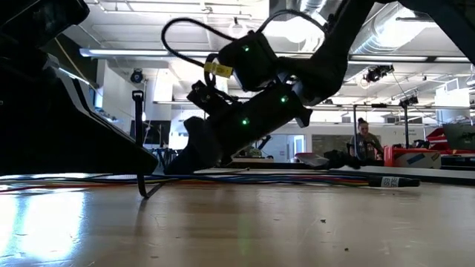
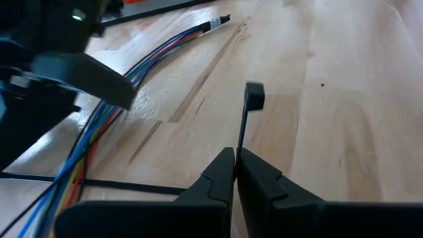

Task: Ziptie cables
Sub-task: Wrap the cable wires with the black zip tie

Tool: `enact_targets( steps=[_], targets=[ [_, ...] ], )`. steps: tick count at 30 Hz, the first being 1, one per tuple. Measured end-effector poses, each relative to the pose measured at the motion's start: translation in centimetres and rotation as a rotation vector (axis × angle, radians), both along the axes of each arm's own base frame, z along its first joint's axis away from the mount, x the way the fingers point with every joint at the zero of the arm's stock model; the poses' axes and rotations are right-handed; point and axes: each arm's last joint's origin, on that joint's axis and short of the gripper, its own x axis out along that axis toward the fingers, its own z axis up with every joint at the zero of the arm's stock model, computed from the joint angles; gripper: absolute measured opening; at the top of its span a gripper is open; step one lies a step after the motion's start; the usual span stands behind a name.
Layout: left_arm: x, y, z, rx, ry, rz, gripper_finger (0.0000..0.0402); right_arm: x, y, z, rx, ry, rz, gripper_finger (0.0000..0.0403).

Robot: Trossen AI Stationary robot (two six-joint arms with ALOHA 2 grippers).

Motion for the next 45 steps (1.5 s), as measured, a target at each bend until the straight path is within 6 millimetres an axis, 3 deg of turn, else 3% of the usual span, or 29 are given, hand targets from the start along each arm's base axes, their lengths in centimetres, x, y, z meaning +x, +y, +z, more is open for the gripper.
enact_targets(
  steps=[14,19,32,38,45],
  targets=[
    [-0.6,-0.5,0.9,0.012,-0.03,0.001,0.0,-3.7,5.7,1.7,-0.357,-0.154,0.119,0.0],
    [-0.5,-0.3,1.7,0.027,-0.022,-0.004,0.0,-4.0,8.3,2.2,-0.473,-0.168,0.159,0.0],
    [0.2,0.3,1.7,-0.056,-0.029,0.023,0.0,-5.0,12.7,3.1,-0.662,-0.174,0.158,0.0],
    [0.3,0.2,1.7,-0.108,-0.032,0.018,0.0,-5.5,13.8,3.2,-0.691,-0.17,0.12,0.0],
    [0.7,0.1,1.9,-0.153,-0.025,-0.024,0.0,-4.7,15.0,3.2,-0.73,-0.16,0.099,0.0]
  ],
)
